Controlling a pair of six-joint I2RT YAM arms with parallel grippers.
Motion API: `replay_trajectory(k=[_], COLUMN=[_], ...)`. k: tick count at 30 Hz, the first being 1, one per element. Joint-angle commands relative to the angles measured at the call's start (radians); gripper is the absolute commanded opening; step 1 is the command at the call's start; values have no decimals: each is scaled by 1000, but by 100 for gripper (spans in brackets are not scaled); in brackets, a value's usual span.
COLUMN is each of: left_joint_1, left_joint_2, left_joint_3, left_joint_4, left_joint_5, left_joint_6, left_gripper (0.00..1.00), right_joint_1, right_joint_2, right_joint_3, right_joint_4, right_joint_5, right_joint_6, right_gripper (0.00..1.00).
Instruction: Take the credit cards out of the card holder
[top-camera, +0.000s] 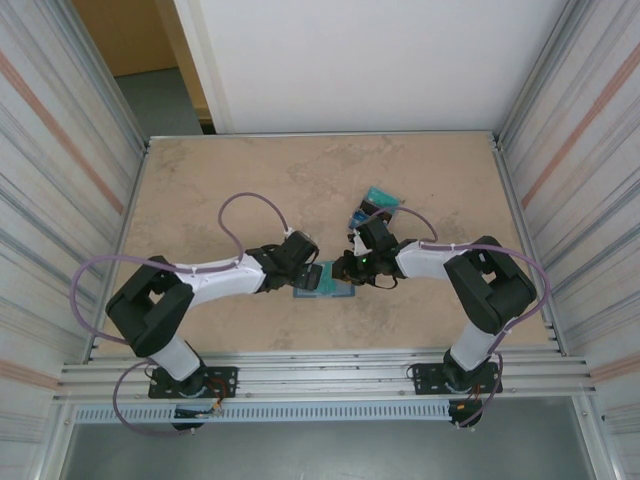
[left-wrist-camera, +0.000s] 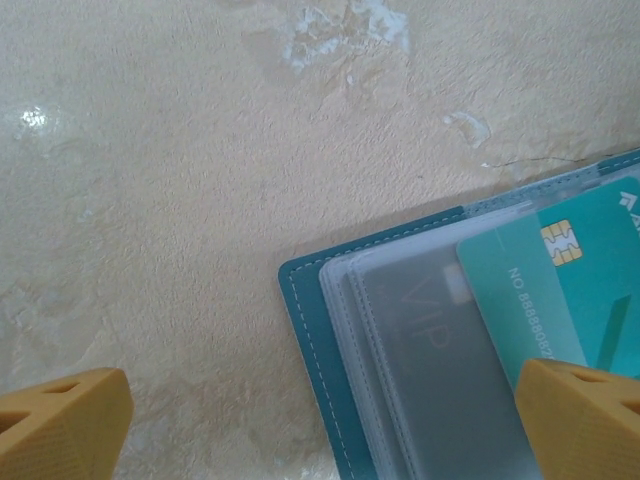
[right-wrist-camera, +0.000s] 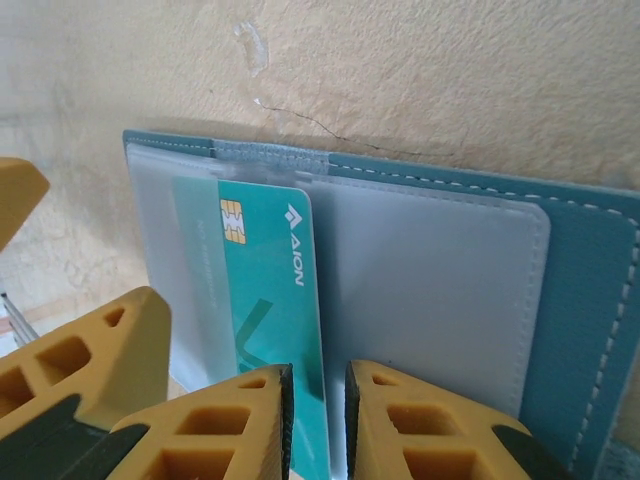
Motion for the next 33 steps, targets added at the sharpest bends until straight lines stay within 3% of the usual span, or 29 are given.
replay_trajectory(k=[1, 28, 33], left_joint_1=[-3, -5, -5], left_joint_2=[19, 39, 41], left_joint_3=[32, 23, 16], left_joint_4=[-54, -90, -84], left_joint_5=[-39, -27, -18], left_joint_6=[2, -17, -20], left_gripper=[99, 99, 99], right_joint_1=[-5, 28, 29], right_joint_2=[-17, 62, 82], right_joint_3=[-13, 16, 8], right_joint_4=[36, 9, 80], right_joint_5=[-29, 7, -43], right_joint_6=[25, 37, 67], right_gripper=[22, 26, 24])
